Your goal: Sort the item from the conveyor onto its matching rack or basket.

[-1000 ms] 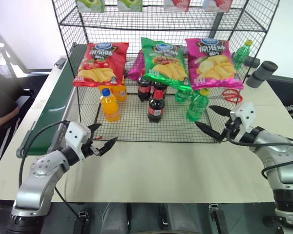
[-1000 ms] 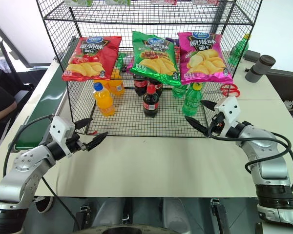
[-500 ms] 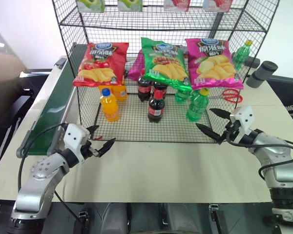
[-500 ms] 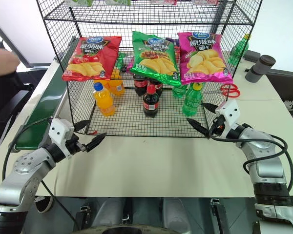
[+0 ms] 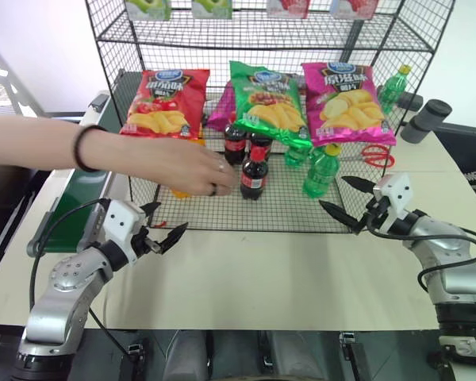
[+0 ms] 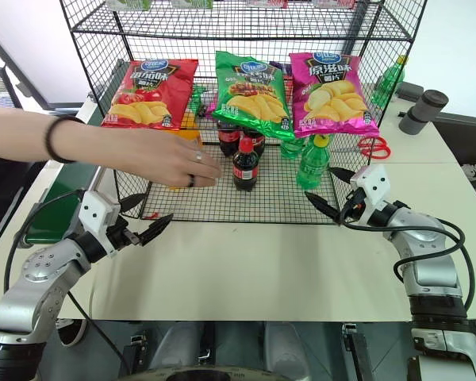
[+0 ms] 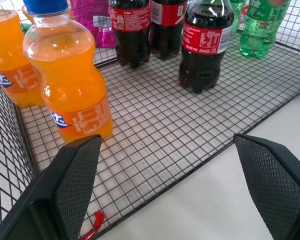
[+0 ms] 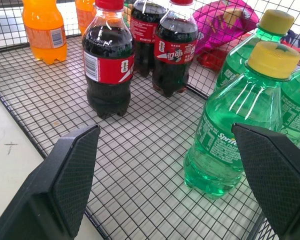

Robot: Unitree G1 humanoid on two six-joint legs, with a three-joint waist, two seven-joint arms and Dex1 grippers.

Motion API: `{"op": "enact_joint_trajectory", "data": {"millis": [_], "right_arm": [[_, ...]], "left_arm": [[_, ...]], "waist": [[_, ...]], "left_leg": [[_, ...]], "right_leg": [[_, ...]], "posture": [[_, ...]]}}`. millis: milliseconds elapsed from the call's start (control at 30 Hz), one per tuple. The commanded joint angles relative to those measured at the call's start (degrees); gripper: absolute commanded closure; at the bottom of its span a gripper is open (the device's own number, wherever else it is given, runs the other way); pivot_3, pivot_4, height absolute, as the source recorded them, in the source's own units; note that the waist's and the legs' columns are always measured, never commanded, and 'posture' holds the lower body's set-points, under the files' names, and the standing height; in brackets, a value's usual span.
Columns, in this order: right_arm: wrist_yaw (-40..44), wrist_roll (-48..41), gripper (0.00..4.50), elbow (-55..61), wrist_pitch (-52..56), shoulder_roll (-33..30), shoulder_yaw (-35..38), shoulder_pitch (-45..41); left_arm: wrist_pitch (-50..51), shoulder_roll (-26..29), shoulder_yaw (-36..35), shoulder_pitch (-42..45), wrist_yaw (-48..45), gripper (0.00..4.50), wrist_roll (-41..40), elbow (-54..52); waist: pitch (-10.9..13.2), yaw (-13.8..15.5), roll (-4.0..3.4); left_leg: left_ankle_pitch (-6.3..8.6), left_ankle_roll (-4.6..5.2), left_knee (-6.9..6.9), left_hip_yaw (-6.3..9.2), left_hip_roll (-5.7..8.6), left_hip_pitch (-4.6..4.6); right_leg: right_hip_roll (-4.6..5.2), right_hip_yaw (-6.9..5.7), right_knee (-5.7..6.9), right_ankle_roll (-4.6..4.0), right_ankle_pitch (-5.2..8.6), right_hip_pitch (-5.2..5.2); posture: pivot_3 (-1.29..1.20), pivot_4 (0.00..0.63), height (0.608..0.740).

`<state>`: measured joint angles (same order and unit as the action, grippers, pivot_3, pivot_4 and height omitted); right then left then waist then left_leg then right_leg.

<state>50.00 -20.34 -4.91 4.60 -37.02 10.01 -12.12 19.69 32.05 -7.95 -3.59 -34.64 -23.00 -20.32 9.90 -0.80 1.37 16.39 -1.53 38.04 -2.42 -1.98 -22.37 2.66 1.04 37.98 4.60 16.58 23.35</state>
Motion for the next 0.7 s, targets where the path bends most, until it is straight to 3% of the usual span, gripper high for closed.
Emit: {"op": "enact_joint_trajectory", "data": {"millis": [33, 700], "right_arm": [[0.2, -0.3, 0.12, 0.3, -1.4, 0.2, 1.0, -0.8], [-0.1, -1.0, 0.12, 2.7, -0.2, -0.2, 1.2, 0.3]], "left_arm": [[-1.2, -0.1, -0.8, 0.9, 0.1, 0.00, 0.5, -0.5], [-1.8, -0.9, -0.3, 0.7, -0.9, 0.00, 0.9, 0.1]], "waist": [[0.0, 0.0, 0.00], [0.0, 0.0, 0.00]], "left_leg": [[0.00, 0.00, 0.00, 0.00, 0.00, 0.00], [0.00, 0.00, 0.01, 0.00, 0.00, 0.00]], "right_leg": [[0.00, 0.00, 0.00, 0.00, 0.00, 0.00], [0.00, 0.00, 0.01, 0.00, 0.00, 0.00]], "posture": [[0.00, 0.150, 0.734], [0.00, 0.150, 0.734]]}}
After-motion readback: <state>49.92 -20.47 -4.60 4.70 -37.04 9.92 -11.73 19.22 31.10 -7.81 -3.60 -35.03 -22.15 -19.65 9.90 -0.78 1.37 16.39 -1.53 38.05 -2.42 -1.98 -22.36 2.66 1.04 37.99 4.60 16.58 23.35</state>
